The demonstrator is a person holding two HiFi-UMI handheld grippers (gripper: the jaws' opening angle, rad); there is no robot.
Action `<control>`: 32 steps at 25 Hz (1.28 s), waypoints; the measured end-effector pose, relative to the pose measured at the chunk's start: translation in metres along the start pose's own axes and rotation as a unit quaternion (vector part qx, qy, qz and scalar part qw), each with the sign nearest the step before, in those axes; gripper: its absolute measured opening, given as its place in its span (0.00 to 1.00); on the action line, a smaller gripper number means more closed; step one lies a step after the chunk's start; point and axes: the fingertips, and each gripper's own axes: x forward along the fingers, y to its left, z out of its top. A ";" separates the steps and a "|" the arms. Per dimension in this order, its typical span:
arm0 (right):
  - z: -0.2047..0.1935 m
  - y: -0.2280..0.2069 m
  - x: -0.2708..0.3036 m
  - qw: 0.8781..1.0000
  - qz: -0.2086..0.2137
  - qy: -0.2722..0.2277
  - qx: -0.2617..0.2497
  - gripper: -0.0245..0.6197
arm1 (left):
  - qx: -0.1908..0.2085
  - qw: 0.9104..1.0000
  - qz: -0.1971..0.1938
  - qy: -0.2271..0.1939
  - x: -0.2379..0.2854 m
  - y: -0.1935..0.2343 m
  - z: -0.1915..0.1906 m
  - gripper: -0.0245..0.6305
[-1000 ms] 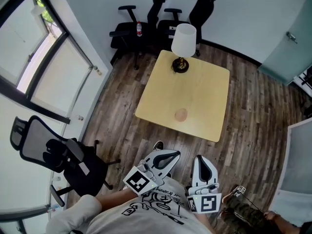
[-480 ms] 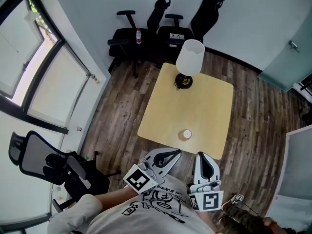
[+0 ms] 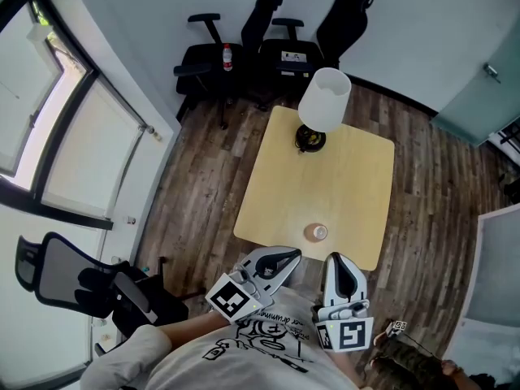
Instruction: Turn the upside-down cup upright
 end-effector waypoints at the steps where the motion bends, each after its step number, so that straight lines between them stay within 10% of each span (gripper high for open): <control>1: 0.000 -0.001 0.002 1.000 -0.003 0.000 0.001 0.07 | -0.002 1.000 0.000 -0.001 0.000 0.002 0.000 0.05; 19: -0.004 -0.065 0.011 0.999 0.012 0.006 -0.029 0.08 | 0.003 1.000 0.010 0.022 0.048 0.008 -0.012 0.05; 32: -0.092 -0.092 0.031 0.996 0.079 0.036 -0.026 0.08 | -0.011 0.997 -0.015 0.070 0.072 0.033 -0.096 0.05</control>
